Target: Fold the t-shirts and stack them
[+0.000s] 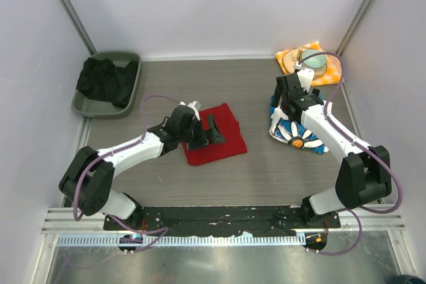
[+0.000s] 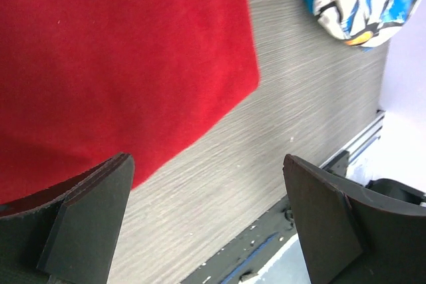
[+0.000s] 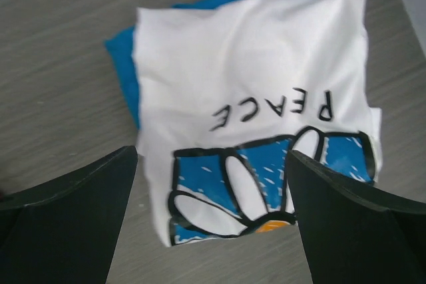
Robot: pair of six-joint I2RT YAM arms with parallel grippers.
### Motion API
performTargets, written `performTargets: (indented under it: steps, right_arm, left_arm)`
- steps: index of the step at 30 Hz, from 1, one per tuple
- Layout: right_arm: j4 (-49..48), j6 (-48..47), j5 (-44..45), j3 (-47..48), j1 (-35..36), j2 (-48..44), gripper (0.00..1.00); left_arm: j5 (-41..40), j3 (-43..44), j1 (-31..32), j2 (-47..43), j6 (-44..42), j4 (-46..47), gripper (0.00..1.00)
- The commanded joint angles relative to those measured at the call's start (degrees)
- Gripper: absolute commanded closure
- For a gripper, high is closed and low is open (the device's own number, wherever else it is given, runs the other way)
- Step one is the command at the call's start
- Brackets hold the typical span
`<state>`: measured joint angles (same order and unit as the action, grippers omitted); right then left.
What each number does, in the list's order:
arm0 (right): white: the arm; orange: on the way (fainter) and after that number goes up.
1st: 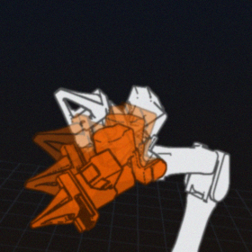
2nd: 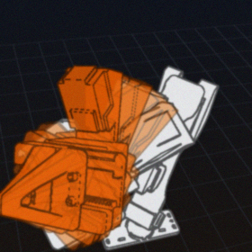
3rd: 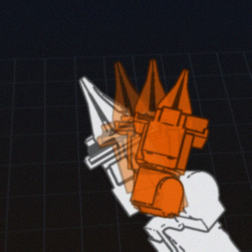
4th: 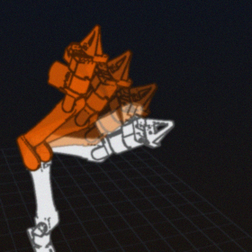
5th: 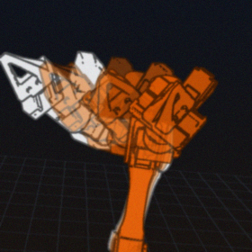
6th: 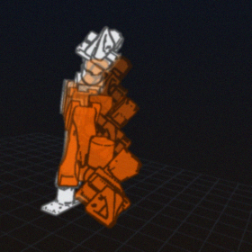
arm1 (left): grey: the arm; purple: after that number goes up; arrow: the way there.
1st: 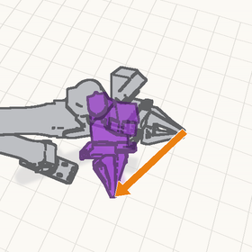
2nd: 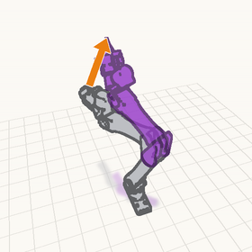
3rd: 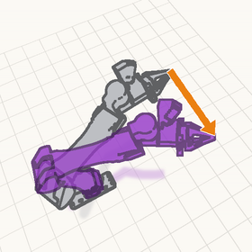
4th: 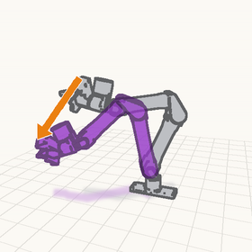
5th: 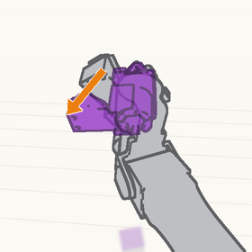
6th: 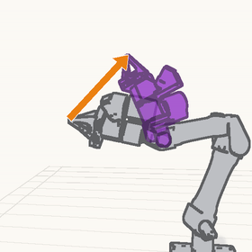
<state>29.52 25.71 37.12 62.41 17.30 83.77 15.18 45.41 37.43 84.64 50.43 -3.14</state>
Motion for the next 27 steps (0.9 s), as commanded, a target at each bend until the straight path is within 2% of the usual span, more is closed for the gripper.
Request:
performTargets:
  steps: [1,6,10,14,18,27]
  right_arm:
    - [-3.85,-1.81,-13.90,4.91,1.59,0.07,0.00]
    - [-7.28,-1.28,-24.19,5.79,3.53,5.51,0.00]
    - [-9.56,-0.58,-26.49,5.88,4.58,8.07,0.00]
    - [-10.36,-0.49,-26.75,6.84,5.90,9.57,0.00]
    - [-10.53,-0.58,-27.02,7.55,6.96,10.19,0.00]
    - [-10.62,-0.84,-27.37,7.20,8.36,10.72,0.00]
  left_arm:
    - [-4.27,5.30,0.27,-7.81,-0.08,-10.10,0.00]
    - [-10.16,6.01,0.19,-13.44,2.30,-19.44,0.00]
    - [-14.64,0.93,0.28,-19.06,6.42,-24.54,0.00]
    - [-17.29,-5.32,0.28,-26.44,12.30,-24.55,0.00]
    - [-18.43,-10.76,0.27,-29.70,15.65,-24.46,0.00]
    - [-19.57,-14.73,0.28,-25.94,18.21,-20.60,0.01]
